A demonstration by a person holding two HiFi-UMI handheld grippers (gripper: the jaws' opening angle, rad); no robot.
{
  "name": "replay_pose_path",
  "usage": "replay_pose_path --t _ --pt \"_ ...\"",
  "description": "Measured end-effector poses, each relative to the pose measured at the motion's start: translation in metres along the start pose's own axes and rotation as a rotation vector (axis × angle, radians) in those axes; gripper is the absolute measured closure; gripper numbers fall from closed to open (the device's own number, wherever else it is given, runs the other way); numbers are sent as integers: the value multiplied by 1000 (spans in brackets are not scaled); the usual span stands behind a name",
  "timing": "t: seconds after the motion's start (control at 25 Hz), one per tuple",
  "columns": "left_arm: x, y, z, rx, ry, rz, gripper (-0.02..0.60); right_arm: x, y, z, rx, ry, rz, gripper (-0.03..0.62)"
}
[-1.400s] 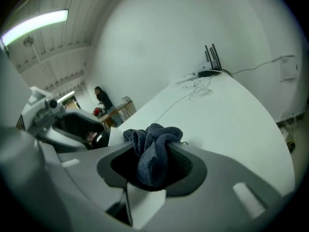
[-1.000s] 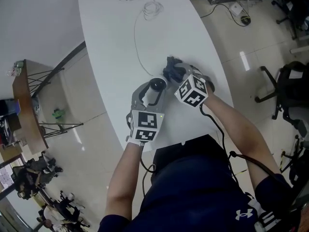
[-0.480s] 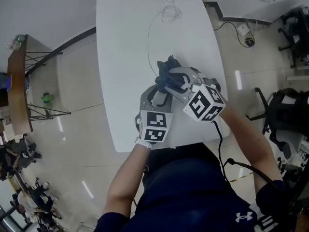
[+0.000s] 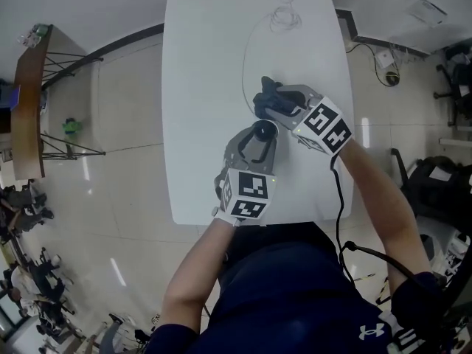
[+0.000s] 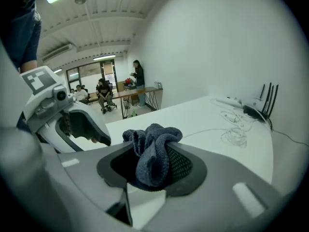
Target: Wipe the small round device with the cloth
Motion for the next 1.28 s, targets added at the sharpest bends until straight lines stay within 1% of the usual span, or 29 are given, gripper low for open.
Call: replay_pose_path --t 0.08,0.2,0.28,0.36,0.52,0.56,0.6,0.64,0.68,0.76,0.84,0.88,0.92,1.0,1.04,1.12,1.2,1.28 --pt "1 0 1 -6 -3 -1 411 -9 -5 16 -9 45 -15 439" --pt "1 0 1 -10 -7 -4 411 -25 -3 42 -21 114 -67 441" --pt "0 0 1 -13 -9 -6 410 -33 0 54 10 148 -74 441" --pt "0 0 1 -20 -11 -8 410 -38 3 54 94 171 -57 441" --pt "1 -1 2 -30 -9 -9 410 -46 11 54 372 233 0 441" --pt "2 -1 2 -32 -6 -9 410 -47 12 56 414 238 7 442" --pt "1 -1 2 -34 -2 -9 410 -46 12 56 428 237 10 441" --pt "1 -1 2 -35 2 -9 410 -44 11 56 417 232 13 441" --pt "1 -2 2 -37 8 -10 410 -40 6 53 384 220 18 441" --pt "3 -1 2 -39 16 -17 405 -25 -7 42 262 160 21 441" --pt "5 -1 0 -39 10 -27 403 -5 -17 22 132 69 -26 439" --pt "6 -1 0 -38 6 -28 403 6 -18 9 99 24 -71 439" --pt "6 -2 -1 -38 3 -28 403 15 -15 -6 92 -17 -125 439" --pt "5 -2 -1 -38 5 -24 403 27 0 -37 130 -68 -240 439" --pt "4 -2 0 -37 10 -22 403 28 10 -49 168 -68 -287 439" --pt "2 0 3 -35 20 -22 407 19 25 -62 258 -23 -347 439" --pt "1 0 4 -40 23 -22 411 4 29 -60 324 47 -367 439" --pt "1 -1 4 -51 22 -23 413 -10 24 -48 345 116 -376 439"
Point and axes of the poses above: the fingertips, and each gripper's own axes: x backward along the fingers, y to its left, z out of its underside, the point moved 4 cm from there along x, backward along the fingers, and after that the axes turned 12 degrees about x, right-handed, at the moved point
